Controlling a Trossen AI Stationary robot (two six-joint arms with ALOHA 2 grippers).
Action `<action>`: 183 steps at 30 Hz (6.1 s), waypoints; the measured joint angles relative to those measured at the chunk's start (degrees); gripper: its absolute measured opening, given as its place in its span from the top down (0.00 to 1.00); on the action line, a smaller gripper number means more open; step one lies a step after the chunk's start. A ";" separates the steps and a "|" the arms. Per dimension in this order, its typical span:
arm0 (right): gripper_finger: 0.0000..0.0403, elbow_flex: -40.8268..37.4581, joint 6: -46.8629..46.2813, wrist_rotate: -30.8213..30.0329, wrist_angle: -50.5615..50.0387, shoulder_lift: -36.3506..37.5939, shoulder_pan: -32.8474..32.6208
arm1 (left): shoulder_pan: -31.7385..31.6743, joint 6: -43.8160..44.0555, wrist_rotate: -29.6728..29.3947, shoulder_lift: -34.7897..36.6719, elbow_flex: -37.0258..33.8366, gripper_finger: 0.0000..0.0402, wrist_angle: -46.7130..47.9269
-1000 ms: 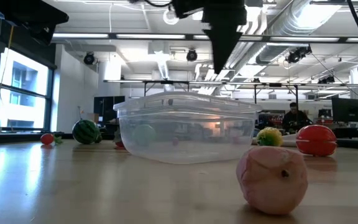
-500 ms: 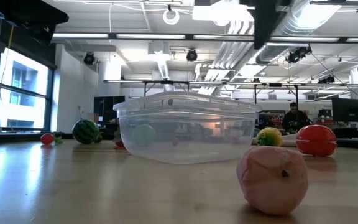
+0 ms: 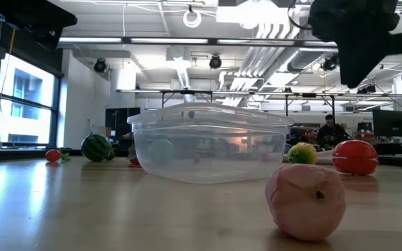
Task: Pick and placing Produce into tupperware
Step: Put the red tomato into the transparent container
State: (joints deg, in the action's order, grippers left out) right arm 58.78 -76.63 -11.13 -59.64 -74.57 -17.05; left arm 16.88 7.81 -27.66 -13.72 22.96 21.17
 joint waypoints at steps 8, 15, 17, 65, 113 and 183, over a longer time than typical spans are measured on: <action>0.83 -5.11 5.60 0.20 6.74 -0.48 1.59 | 0.02 0.00 0.00 0.00 0.00 0.98 0.00; 0.83 -5.46 7.62 -2.36 5.68 -0.45 2.09 | 0.01 0.00 0.00 -0.01 0.00 0.98 -0.02; 0.83 -5.46 7.71 -2.43 5.59 -0.45 2.09 | 0.01 0.00 0.00 0.00 0.00 0.98 0.00; 0.24 -16.58 -11.86 -3.63 21.38 -10.09 -3.20 | 0.02 0.02 0.00 0.00 0.00 0.98 0.02; 0.37 -16.47 -6.90 -2.23 23.28 -15.10 -1.34 | 0.00 0.00 0.00 0.00 0.00 0.98 0.02; 0.39 18.74 20.57 -22.22 3.33 -15.01 -5.53 | 0.01 0.00 0.00 0.00 0.00 0.98 0.02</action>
State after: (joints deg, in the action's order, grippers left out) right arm 77.52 -56.06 -33.36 -56.32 -89.58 -22.59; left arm 16.89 7.81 -27.66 -13.72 22.96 21.19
